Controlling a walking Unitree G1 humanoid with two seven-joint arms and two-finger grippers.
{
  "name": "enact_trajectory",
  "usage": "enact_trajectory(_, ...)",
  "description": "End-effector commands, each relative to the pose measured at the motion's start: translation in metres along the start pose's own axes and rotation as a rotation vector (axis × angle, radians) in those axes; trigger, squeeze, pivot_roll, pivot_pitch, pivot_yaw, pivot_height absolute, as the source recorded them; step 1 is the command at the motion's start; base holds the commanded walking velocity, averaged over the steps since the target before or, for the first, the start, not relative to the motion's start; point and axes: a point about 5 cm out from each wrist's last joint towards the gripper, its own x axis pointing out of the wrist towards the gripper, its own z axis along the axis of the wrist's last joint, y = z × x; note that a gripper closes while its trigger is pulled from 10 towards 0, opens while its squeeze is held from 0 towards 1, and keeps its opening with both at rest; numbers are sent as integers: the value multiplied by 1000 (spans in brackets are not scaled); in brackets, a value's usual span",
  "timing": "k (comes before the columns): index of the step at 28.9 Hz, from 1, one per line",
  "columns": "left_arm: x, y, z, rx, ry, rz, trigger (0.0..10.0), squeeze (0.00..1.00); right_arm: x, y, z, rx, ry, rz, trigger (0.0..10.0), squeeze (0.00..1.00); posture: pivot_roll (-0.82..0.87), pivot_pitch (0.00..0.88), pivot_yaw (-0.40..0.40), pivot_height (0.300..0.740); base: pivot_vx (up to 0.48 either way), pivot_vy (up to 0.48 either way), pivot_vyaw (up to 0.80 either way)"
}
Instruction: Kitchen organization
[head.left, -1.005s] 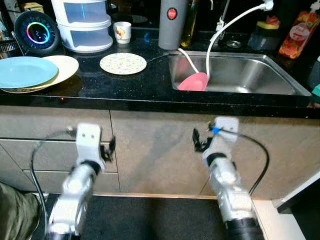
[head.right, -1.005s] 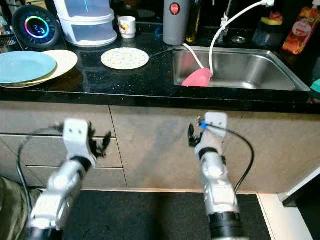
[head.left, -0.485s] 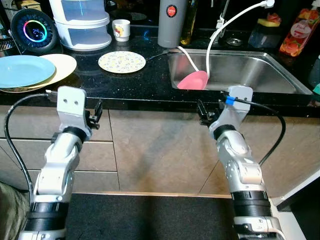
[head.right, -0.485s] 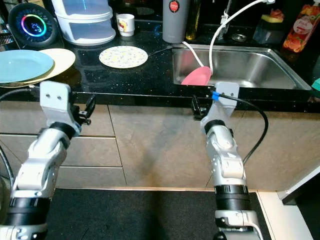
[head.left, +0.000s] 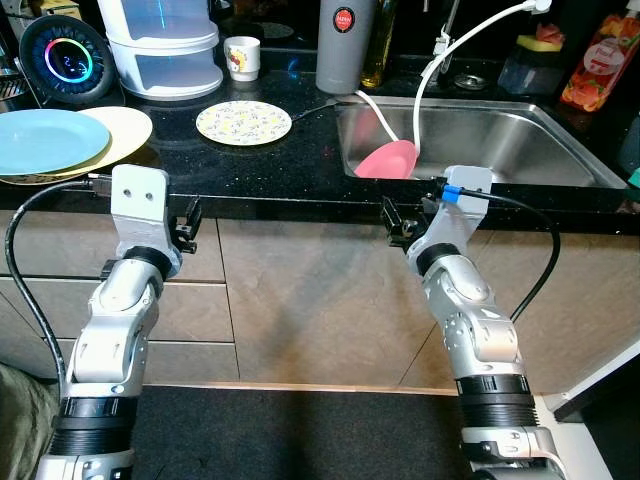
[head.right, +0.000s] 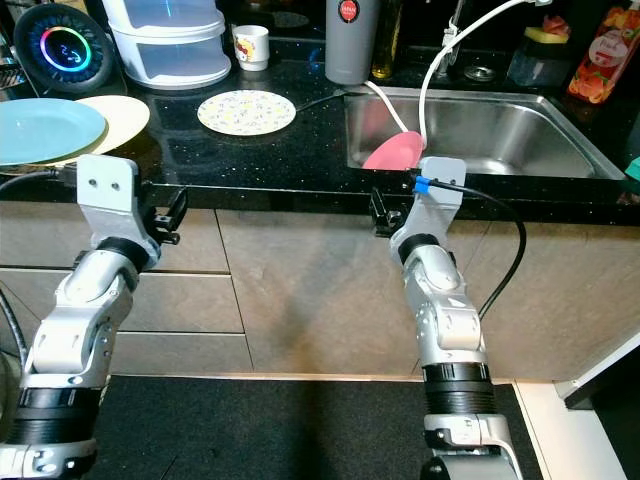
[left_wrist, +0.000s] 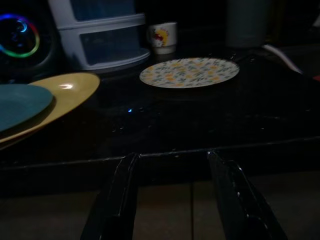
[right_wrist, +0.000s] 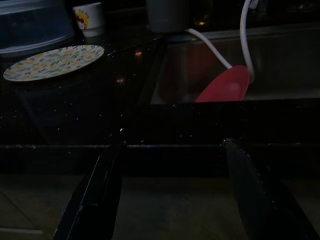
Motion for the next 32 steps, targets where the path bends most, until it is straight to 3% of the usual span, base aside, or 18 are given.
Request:
enact_trajectory(1, 1, 7, -2, 27, 32, 37, 10000, 0, 0, 2, -4, 15, 29, 12, 10000, 0, 9, 156, -24, 740, 0, 0, 0)
enact_trajectory(5, 2, 19, -3, 31, 56, 124, 10000, 0, -1, 1, -5, 20, 38, 15, 10000, 0, 9, 156, -24, 740, 0, 0, 0)
enact_trajectory(9, 2, 23, -4, 32, 64, 140, 10000, 0, -1, 2, -7, 27, 46, 20, 10000, 0, 11, 156, -23, 740, 0, 0, 0)
enact_trajectory(32, 5, 1, 4, 53, 34, 4, 10000, 0, -4, 5, -12, 59, 64, 12, 10000, 0, 13, 134, -16, 740, 43, 0, 0)
